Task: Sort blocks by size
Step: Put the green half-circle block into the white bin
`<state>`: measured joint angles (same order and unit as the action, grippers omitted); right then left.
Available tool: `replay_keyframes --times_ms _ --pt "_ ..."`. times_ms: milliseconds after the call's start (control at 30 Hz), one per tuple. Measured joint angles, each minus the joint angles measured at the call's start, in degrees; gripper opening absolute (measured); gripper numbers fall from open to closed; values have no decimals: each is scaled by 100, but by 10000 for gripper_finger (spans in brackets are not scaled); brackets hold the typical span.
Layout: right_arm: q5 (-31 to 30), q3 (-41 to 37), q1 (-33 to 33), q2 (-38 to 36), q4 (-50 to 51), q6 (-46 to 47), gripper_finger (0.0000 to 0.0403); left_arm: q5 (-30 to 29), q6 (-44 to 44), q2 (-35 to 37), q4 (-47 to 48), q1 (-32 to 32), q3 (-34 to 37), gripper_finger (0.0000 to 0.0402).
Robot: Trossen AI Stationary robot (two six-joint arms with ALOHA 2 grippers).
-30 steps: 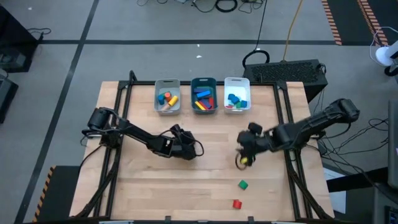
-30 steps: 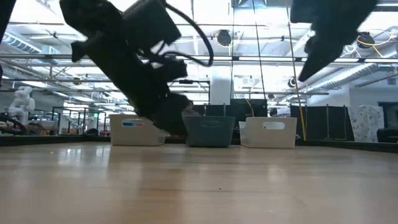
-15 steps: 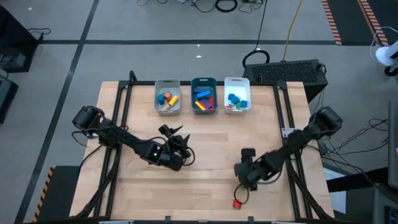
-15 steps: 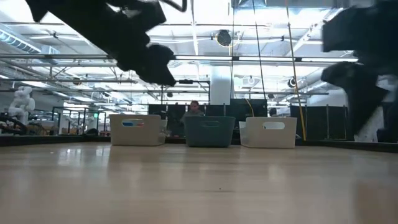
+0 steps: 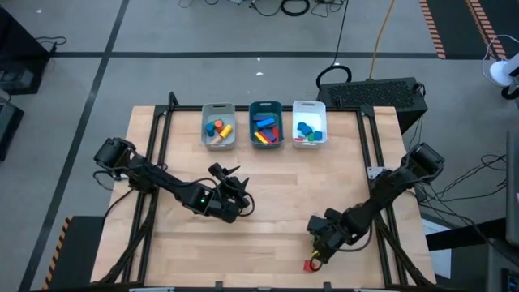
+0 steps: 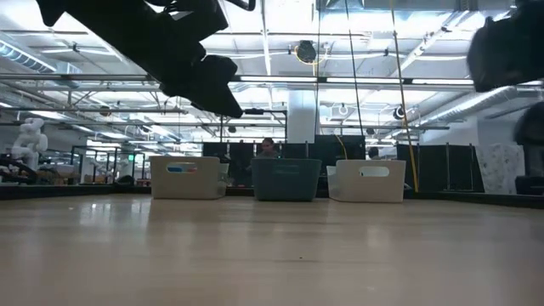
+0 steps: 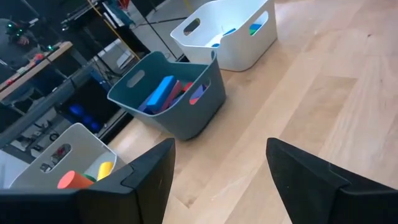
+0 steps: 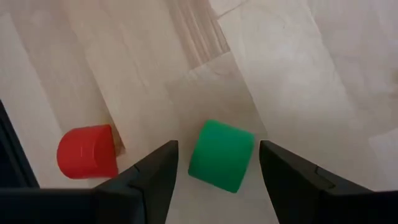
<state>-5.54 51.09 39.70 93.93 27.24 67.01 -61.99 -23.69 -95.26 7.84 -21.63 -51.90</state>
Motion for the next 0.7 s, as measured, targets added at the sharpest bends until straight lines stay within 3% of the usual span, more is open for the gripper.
replay_keyframes --times_ms 167,500,700 --pt "-109 2 177 86 -6 411 209 3 -2 0 -4 10 0 253" --pt "-245 35 247 481 106 360 204 100 3 -2 -134 78 0 253" --pt "-363 24 232 385 370 265 134 130 -2 -2 -146 90 0 253"
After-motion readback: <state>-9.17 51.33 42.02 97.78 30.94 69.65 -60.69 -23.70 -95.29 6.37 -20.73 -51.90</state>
